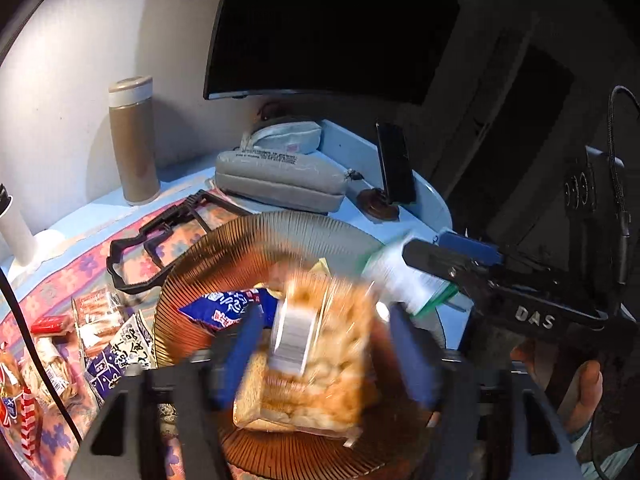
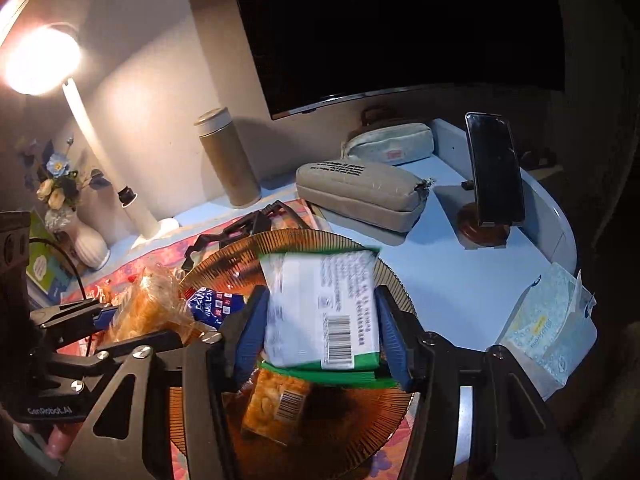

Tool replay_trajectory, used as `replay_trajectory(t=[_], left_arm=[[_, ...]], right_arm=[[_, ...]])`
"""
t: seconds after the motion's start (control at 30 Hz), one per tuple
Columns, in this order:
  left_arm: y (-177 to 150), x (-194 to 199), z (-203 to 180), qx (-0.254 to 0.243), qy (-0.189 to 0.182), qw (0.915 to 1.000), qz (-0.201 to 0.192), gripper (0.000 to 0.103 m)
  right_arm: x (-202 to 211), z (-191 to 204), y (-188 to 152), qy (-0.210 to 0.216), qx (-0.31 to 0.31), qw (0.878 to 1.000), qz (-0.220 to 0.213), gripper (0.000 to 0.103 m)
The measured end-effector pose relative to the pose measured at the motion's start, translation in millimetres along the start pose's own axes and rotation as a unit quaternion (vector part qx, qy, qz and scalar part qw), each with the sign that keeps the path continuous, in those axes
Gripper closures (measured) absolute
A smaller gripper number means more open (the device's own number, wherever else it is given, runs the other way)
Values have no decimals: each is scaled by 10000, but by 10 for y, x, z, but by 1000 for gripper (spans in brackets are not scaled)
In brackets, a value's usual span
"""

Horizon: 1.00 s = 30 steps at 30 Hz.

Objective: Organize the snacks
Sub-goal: 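Carry both packs over the glass plate and open both tools, then move both tools back over the remaining snack bags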

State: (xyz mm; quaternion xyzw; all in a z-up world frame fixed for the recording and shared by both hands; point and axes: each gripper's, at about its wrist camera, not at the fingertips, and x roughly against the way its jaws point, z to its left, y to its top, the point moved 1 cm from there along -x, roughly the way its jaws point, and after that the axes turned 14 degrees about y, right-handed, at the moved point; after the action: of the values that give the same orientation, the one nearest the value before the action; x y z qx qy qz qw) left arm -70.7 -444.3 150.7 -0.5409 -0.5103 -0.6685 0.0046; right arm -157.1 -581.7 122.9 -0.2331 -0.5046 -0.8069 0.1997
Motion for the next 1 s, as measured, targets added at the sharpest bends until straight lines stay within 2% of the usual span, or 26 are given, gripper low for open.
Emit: replay_trajectory(t=[0.03, 0.27, 0.6, 0.77, 0.9, 1.0], left_arm=[[3, 22, 5, 12, 25, 10000, -66, 27], [-61, 179, 131, 108, 4, 9999, -96, 27], [-202, 493, 403, 277, 196, 9991, -256, 27], [-312, 776, 772, 561, 437, 9968, -373, 27], [-420, 1121, 1277, 966, 817, 9904, -560, 27], [-508, 1338, 1645, 1275, 1162, 9826, -689, 27]], right_arm=[[23, -17, -13, 8, -29, 10000, -39, 29], [43, -7, -59, 150, -55, 9999, 5, 29], [-52, 382, -130, 362, 265, 9988, 183, 29], [-150, 614, -176, 540, 384, 9975, 244, 29], [-293, 855, -211, 781, 456, 9953, 353, 29], [-394, 1081, -233, 884, 596, 9933, 448, 29]])
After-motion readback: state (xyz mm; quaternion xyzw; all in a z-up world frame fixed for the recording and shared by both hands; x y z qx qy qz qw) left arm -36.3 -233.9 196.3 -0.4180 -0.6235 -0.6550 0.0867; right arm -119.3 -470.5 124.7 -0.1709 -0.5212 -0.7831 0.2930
